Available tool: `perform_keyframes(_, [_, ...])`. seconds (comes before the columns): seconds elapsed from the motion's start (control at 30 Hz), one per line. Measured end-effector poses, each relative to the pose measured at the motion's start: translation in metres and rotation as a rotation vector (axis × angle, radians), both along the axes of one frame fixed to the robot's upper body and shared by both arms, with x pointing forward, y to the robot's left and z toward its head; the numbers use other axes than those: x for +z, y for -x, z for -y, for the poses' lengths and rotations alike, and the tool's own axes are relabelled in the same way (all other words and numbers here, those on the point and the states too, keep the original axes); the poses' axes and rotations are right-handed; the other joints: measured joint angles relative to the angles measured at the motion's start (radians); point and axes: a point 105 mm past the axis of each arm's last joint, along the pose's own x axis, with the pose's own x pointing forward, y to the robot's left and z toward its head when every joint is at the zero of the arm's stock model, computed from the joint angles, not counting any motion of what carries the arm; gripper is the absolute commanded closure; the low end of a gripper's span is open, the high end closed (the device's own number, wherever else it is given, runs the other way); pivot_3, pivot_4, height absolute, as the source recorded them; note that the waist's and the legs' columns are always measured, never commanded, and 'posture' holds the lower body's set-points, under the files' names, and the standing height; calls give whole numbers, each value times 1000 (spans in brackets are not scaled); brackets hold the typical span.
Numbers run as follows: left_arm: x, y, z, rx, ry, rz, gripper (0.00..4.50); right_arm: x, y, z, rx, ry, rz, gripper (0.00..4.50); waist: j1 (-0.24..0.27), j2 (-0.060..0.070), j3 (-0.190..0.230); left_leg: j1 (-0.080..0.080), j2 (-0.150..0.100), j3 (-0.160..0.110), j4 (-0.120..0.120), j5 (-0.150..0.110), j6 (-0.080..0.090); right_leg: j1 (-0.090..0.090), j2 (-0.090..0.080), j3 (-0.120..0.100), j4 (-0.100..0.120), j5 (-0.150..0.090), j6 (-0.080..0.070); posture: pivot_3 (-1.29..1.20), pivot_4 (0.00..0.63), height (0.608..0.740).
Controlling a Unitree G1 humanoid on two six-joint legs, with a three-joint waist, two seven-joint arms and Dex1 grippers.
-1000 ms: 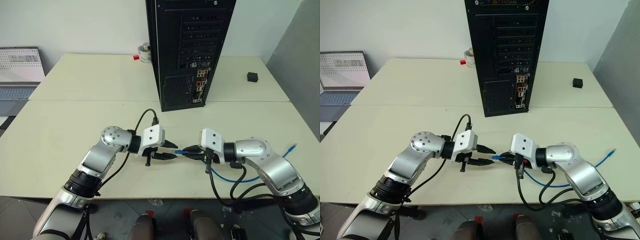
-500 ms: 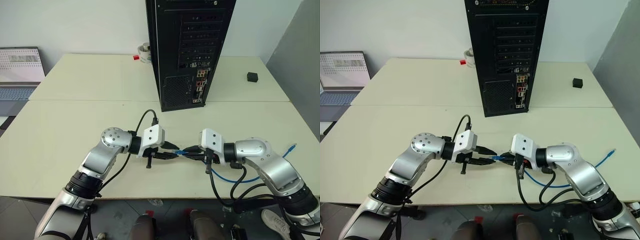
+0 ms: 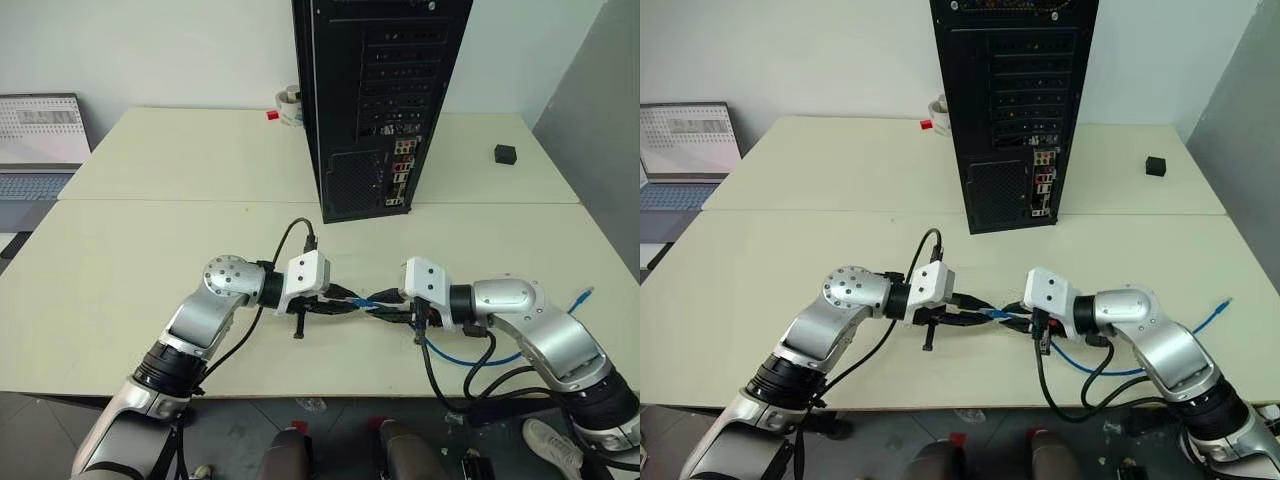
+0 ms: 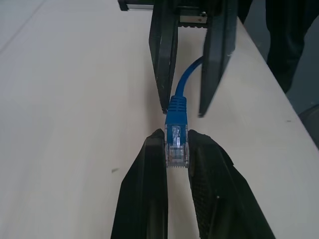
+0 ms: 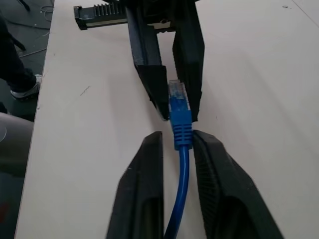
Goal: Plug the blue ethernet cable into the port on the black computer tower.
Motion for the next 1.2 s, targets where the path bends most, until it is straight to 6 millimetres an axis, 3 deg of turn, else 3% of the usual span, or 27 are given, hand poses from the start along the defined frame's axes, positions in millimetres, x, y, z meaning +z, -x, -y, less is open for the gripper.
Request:
perform_keyframes(0.13, [4,0,-2,-13,19,153,4190,12,-3,18,-32,-3,-1,1867,0,0,0,0,0,0,0,0,0,0,0,0,0,0,0,0,150,740])
perform_keyframes(0.2, [3,1,-4,-33,5,248,4190,19,-4,24,-51,-26,-9,1858,0,0,0,0,0,0,0,0,0,0,0,0,0,0,0,0,150,740])
perform_keyframes(0.3, [3,2,-10,-94,-18,578,4190,34,-2,32,-96,-144,-78,1858,1,0,0,0,0,0,0,0,0,0,-3,1,0,0,0,0,150,740])
perform_keyframes(0.53, [27,2,-18,-110,85,1030,4191,32,2,24,-153,-340,-288,1858,2,0,0,0,-1,0,0,0,0,0,-6,-1,0,0,0,0,150,740])
perform_keyframes(0.8, [25,0,-24,-83,104,1132,4191,39,-3,1,-142,-462,-361,1858,1,0,0,0,-1,0,0,0,0,0,-3,-3,1,0,0,0,150,740])
perform_keyframes(1.2, [27,-2,-26,-58,117,1175,4191,35,-9,-14,-128,-487,-412,1858,1,0,0,-1,-1,-1,0,0,0,0,-3,-3,1,0,0,0,150,740])
